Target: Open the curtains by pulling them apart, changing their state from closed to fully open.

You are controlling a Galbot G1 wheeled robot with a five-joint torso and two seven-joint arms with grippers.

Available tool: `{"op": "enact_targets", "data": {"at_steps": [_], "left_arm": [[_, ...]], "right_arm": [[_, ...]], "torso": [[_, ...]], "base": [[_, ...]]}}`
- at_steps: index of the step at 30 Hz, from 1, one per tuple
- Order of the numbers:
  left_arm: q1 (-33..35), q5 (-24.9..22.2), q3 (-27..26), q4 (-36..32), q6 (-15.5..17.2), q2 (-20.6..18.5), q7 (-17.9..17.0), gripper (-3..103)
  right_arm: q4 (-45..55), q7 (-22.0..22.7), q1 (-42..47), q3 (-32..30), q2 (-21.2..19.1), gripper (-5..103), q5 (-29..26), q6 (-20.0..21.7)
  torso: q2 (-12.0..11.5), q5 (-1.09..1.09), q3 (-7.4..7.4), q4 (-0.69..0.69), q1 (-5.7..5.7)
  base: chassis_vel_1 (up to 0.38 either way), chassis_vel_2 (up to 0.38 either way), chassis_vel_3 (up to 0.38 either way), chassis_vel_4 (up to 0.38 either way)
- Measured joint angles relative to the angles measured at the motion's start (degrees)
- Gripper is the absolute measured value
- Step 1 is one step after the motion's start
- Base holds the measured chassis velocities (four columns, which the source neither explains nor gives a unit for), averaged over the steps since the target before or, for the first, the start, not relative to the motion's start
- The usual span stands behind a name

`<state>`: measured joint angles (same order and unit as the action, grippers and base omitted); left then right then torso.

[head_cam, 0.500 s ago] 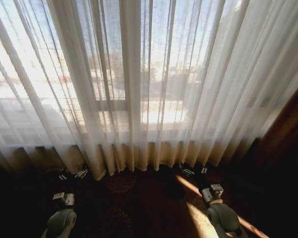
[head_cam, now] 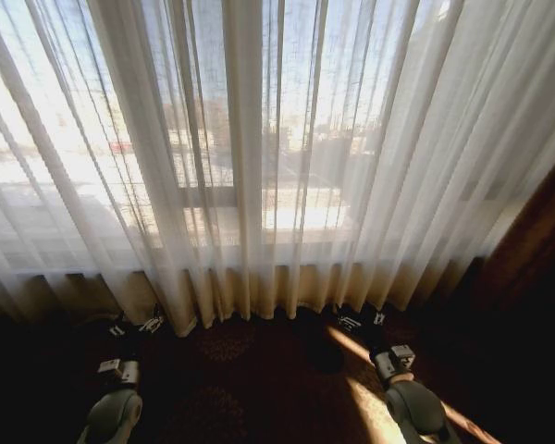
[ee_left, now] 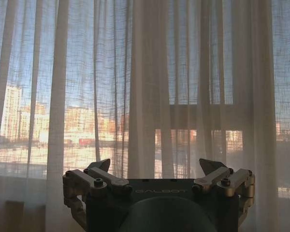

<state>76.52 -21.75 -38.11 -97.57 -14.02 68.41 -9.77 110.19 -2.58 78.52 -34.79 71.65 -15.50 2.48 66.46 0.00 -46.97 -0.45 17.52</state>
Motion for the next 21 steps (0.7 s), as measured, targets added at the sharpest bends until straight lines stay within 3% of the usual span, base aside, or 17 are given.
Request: {"op": "enact_targets", "data": {"at_steps": [10, 21], "left_arm": [[0.0, 0.0, 0.0, 0.0, 0.0, 0.0, 0.0, 100], [0.0, 0.0, 0.0, 0.0, 0.0, 0.0, 0.0, 100]], "right_arm": [[-0.7, -0.2, -0.3, 0.0, -0.3, 100, 0.0, -0.1], [-0.2, -1.0, 0.0, 0.0, -0.7, 100, 0.0, -0.4]], "torso": [[0.0, 0.00, 0.00, -0.01, 0.00], [0.0, -0.02, 0.00, 0.00, -0.01]], "base": [[-0.100, 0.077, 0.083, -0.080], [-0.231, 0.265, 0.227, -0.258]]}}
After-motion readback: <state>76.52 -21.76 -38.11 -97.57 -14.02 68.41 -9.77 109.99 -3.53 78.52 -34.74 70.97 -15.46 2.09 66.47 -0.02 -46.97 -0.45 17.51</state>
